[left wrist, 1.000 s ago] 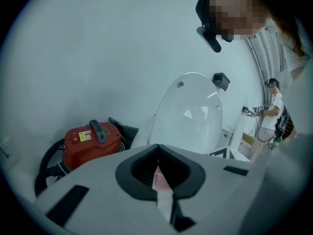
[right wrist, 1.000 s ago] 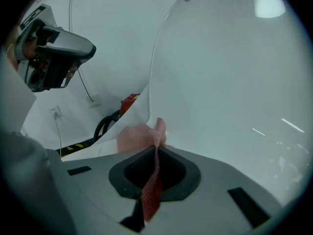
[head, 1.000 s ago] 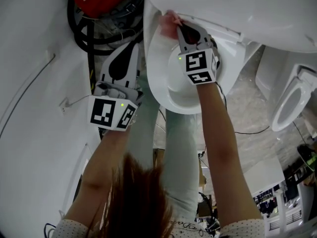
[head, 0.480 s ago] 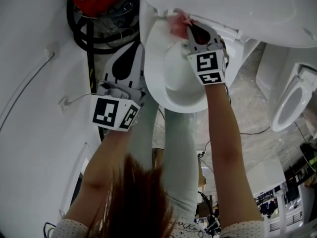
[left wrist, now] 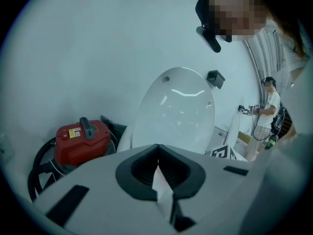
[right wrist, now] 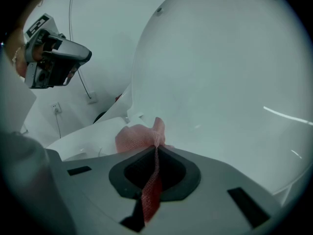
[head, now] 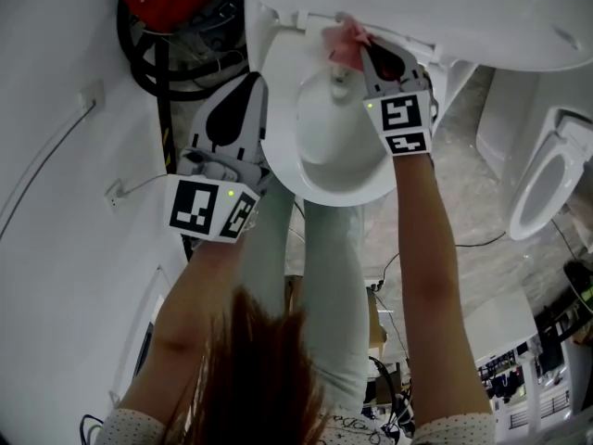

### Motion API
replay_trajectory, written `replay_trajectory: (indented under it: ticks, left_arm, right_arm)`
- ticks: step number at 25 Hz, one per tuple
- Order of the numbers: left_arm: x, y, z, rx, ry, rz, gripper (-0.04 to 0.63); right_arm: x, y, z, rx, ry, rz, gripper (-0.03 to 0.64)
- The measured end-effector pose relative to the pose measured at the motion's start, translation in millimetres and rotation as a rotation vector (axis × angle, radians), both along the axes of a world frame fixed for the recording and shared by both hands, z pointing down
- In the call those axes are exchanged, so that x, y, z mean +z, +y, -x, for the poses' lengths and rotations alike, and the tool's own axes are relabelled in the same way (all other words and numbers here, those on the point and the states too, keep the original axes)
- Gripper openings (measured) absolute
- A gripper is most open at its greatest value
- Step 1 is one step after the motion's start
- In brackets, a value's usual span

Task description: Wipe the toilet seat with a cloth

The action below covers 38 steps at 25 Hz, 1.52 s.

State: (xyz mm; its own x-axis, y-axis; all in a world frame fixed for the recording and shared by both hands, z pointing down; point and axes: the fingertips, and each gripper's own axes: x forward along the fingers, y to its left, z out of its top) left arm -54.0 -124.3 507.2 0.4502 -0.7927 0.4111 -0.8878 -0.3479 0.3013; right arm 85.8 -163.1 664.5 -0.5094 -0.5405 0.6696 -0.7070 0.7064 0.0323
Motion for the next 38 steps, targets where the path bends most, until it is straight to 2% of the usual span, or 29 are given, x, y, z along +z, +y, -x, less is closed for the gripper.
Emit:
replay_trajectory:
  ticks: [11,22,38]
  left_arm:
    - [3.5,9.3,-12.6,-0.005,0.017,0.006,-0.005]
    - [6.4,9.1,-31.9,0.002,0.02,0.01,-0.005]
    - [2.4,19.8,-46.2,-0.031,0.028,-0.002,-0.005]
  right_arm:
    - [1.3,3.6,-22.6,-0.024,0.019,-0.013,0.026]
    - [2.8,9.1,-63.6,-0.033,0.022,-0.022,0.026]
    - [6.6,18.0,-99.9,-0.03,-0.067,0.081,0.026]
